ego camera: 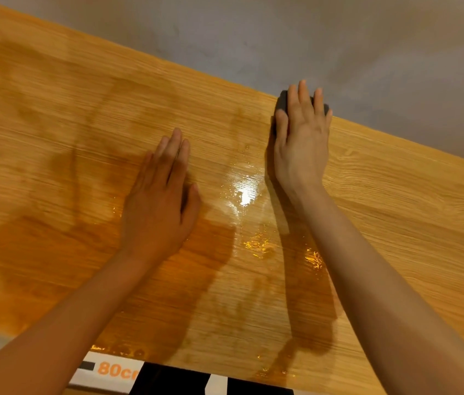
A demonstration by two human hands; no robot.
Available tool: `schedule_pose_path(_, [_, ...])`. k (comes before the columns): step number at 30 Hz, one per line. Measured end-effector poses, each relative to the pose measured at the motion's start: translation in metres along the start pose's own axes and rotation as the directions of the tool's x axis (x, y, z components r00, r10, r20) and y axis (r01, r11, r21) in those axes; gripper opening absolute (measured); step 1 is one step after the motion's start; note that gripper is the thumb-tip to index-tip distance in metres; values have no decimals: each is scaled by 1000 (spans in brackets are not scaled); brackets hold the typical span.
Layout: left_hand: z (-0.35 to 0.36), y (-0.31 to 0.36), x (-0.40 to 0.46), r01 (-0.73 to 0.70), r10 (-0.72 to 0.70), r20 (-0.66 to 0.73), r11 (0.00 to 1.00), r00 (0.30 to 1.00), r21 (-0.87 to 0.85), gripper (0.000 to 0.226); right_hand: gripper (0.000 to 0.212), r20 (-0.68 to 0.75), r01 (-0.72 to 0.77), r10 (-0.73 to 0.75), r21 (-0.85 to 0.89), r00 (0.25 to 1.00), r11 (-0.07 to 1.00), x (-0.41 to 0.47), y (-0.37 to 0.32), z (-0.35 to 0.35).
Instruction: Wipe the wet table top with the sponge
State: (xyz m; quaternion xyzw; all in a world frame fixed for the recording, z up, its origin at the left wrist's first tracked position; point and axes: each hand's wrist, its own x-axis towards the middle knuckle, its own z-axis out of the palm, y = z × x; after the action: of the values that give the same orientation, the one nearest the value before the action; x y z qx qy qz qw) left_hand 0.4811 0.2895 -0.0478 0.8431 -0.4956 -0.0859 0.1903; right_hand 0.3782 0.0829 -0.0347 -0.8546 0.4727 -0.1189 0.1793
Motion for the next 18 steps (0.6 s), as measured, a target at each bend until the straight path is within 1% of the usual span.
schedule_pose_path(2, [0, 1, -1, 7, -7, 11, 1000, 1000, 1, 61, 47, 4, 51, -51, -12, 999, 999, -33, -4, -4])
schedule_pose_path(5, [1, 2, -1, 15, -15, 9, 1000, 1000, 10, 61, 47, 108, 170, -164, -47, 980, 984, -111, -9, -12])
schedule_pose_path(6, [1, 2, -1, 16, -17, 10, 1000, 1000, 9, 61, 47, 129, 197, -190, -45, 973, 979, -123, -8, -14])
schedule_pose_path(7, [1, 3, -1, 19, -19, 14, 1000, 1000, 6, 61, 47, 148, 214, -207, -36, 967, 976, -120, -7, -15])
schedule_pose_path(9, [1, 2, 0, 19, -19, 18, 1000, 1000, -1, 61, 47, 148, 209, -203, -25, 968, 978, -83, -8, -13])
schedule_pose_path(12, [1, 1, 0, 6, -6, 12, 1000, 1000, -2, 61, 47, 66, 111, -110, 0, 992, 994, -8, -23, 2])
schedule_pose_path(13, [1, 0, 0, 4, -4, 12, 1000, 1000, 2, 61, 47, 53, 79, -79, 0, 995, 997, 4, -28, 8])
schedule_pose_path(15, [1, 0, -1, 1, -1, 17, 1000, 1000, 5, 61, 47, 28, 79, -79, -7, 996, 997, -3, -33, 15])
schedule_pose_path(16, [1, 0, -2, -1, 1, 18, 1000, 1000, 6, 61, 46, 26, 107, -107, -17, 994, 994, -20, -34, 14])
schedule_pose_path(18, [2, 0, -2, -6, 6, 18, 1000, 1000, 13, 62, 46, 72, 182, -178, -51, 981, 982, -72, -36, 6])
